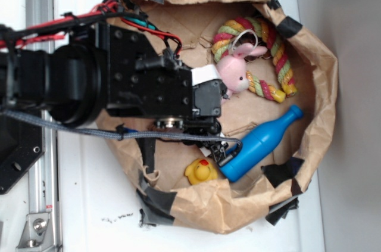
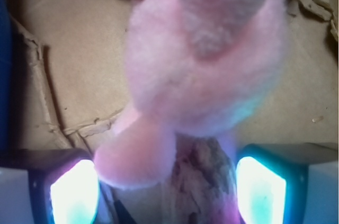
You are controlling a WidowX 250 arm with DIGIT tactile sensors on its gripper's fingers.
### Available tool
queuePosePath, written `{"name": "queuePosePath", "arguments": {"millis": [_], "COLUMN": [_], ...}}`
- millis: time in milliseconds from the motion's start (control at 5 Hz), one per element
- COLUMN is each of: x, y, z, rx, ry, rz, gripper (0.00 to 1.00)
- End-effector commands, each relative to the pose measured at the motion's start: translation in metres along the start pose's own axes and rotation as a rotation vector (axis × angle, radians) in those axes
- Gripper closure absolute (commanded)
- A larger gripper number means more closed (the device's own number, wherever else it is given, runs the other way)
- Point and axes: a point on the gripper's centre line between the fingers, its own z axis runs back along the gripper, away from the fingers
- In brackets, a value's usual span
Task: Grab the wood chip.
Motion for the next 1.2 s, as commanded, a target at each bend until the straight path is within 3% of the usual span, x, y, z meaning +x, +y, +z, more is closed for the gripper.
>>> {"name": "queuePosePath", "arguments": {"millis": [0,600,1000], "x": [-0.01,0.005,0.003], "y": [0.004,0.012,0.002], "z": [0.01,0.055,0.136], "rx": [0.007,0.061,0.051], "ry": [0.047,-0.031,-0.115], "rz": [0.02,-0.003,-0.061], "gripper": [1.0,1.0,1.0]}}
